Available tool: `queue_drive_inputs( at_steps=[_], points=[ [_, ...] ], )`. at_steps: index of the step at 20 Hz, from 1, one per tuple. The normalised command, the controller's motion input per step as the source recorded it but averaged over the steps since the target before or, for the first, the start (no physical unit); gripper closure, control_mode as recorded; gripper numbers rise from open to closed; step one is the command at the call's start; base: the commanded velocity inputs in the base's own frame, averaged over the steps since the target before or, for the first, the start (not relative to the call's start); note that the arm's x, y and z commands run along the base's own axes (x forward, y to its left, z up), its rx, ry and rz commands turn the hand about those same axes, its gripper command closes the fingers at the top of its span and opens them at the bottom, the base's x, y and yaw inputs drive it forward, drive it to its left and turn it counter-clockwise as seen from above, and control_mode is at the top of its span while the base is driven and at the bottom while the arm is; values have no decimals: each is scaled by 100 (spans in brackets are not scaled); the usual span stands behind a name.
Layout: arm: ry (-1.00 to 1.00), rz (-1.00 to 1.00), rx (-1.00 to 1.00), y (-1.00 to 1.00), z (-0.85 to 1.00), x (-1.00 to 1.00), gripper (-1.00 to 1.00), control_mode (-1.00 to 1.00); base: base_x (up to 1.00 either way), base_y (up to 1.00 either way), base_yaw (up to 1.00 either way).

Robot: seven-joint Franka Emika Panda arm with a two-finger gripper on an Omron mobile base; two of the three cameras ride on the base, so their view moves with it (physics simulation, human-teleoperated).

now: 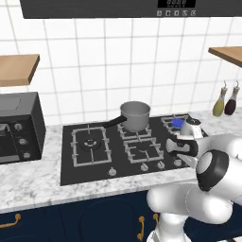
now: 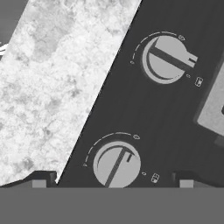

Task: Turn off the rear right burner of the stove.

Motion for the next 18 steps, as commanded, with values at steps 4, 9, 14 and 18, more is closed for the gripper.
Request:
queue_drive_inputs(
  at_steps=[4, 9, 14, 18],
  points=[
    [0, 0, 0, -19, -50, -89, -100, -100, 0, 0, 0],
    [0, 0, 0, 18, -32, -12, -100, -100, 0, 0, 0],
    [0, 0, 0, 31, -8, 8, -100, -100, 0, 0, 0],
    [1, 0, 0, 29, -9, 10, -100, -100, 0, 0, 0]
  ],
)
